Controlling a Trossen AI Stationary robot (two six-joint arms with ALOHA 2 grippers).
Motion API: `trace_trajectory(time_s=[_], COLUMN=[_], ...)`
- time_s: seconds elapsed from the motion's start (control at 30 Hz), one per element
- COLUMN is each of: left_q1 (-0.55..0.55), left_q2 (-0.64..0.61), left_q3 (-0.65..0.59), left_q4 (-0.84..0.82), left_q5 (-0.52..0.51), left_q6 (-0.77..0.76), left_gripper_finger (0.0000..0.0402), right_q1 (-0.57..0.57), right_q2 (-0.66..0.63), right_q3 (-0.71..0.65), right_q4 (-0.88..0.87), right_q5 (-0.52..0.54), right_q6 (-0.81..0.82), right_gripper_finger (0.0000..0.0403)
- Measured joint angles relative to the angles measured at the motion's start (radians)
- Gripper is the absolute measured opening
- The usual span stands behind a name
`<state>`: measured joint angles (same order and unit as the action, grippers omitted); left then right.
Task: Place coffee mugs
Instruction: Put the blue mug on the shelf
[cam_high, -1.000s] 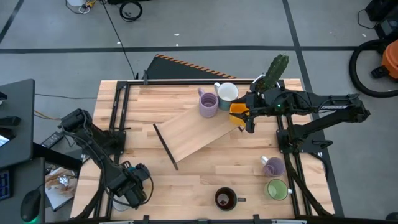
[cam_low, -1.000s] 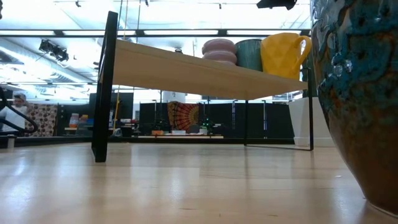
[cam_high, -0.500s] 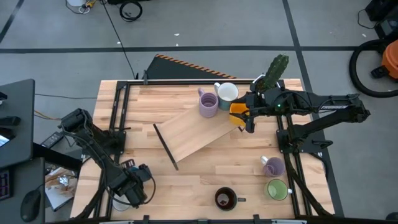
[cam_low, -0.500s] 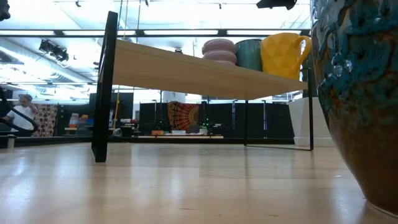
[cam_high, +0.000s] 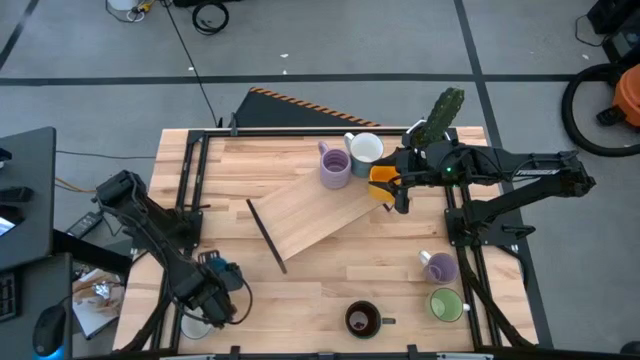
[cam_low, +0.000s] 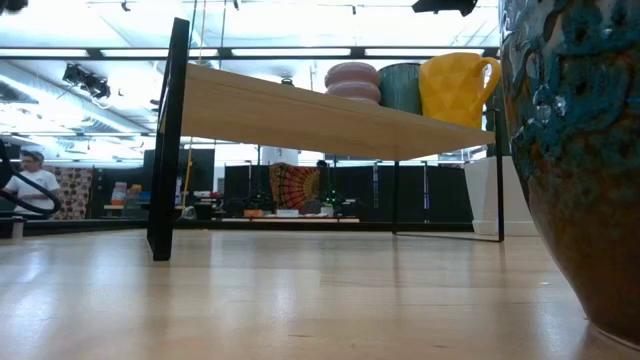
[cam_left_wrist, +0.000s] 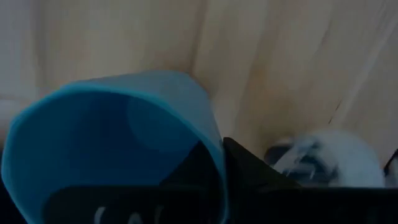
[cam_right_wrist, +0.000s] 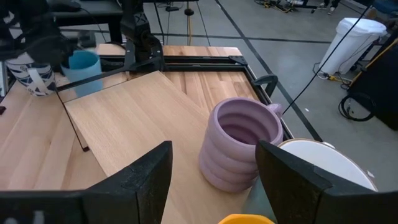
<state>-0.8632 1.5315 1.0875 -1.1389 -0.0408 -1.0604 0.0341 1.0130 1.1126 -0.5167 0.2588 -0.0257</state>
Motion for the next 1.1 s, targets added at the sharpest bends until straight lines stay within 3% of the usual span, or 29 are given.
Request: trace_trajectory(time_s=[0.33, 0.6, 0.83, 1.1], left_q1=[0.083, 0.127, 0.195, 0.332], left_q2=[-0.126, -0.225, -0.33, -0.343], left_q3=[0.212, 0.332, 0.343, 0.343], left_q4=[-0.273, -0.431, -0.436, -0.431], left_q5=[-0.031, -0.117, -0.124, -0.19], left_q6=[0.16, 0.271, 0.358, 0.651], left_gripper_finger=[0.0026, 0.003, 0.003, 0.0029], right_q1=[0.0, 0.0, 0.004, 0.003], right_q2=[0.0, 0.0, 0.0, 0.0], right_q3=[0.0, 0.0, 0.0, 0.0], right_q4=[-0.001, -0.014, -0.034, -0.061], right_q5=[0.0, -0.001, -0.001, 0.001], right_q6=[0.031, 0.077, 0.141, 0.147], right_gripper_finger=[0.0236, 0.0236, 0.0236, 0.0236])
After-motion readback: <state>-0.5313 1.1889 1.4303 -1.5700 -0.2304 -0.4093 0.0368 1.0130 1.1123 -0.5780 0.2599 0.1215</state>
